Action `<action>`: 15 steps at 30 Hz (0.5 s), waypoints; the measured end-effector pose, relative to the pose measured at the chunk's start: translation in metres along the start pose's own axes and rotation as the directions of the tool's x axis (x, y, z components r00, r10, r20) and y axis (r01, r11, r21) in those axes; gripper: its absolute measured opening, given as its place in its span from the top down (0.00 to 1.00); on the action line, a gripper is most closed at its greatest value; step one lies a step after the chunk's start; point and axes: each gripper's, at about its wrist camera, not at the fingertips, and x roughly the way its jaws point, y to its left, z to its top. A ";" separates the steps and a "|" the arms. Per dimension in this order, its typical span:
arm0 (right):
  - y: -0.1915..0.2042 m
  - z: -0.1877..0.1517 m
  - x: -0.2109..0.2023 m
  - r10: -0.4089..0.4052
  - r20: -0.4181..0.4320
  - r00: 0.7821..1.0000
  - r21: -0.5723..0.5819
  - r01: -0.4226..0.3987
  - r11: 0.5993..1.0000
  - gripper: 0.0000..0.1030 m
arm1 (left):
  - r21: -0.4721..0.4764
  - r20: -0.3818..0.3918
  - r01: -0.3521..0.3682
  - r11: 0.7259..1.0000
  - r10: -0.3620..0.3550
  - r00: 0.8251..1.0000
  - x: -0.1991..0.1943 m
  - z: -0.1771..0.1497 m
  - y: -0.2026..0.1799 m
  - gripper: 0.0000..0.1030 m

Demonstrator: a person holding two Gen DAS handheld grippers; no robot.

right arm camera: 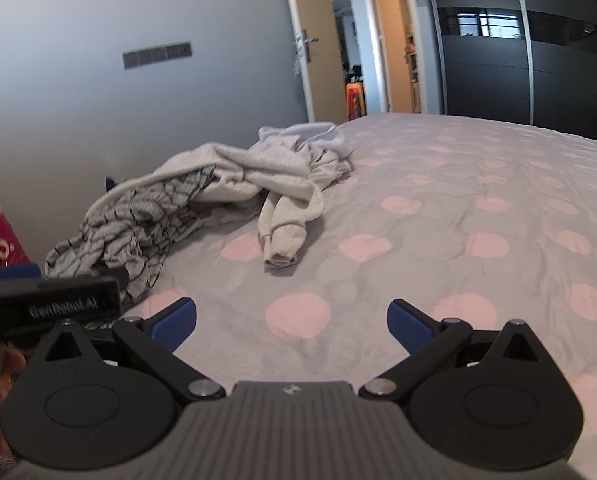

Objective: Fold clothes
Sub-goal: 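Reach both grippers into the grey striped pants and pinch the waistband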

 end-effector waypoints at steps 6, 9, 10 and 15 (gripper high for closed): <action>0.019 0.025 0.044 0.067 -0.036 0.997 -0.059 -0.069 0.996 0.04 | 0.069 -0.015 -0.069 0.995 0.071 0.997 0.033 0.022 0.030 0.03; 0.036 0.040 0.072 0.092 -0.056 0.994 -0.108 -0.097 0.989 0.17 | 0.074 -0.050 -0.095 0.993 0.099 0.994 0.056 0.033 0.052 0.03; 0.043 0.045 0.081 0.095 -0.060 0.994 -0.128 -0.102 0.987 0.17 | 0.077 -0.064 -0.101 0.992 0.106 0.992 0.064 0.037 0.059 0.03; 0.071 0.066 0.130 0.153 -0.082 0.985 -0.165 -0.165 0.972 0.19 | 0.084 -0.106 -0.118 0.989 0.127 0.986 0.101 0.053 0.088 0.03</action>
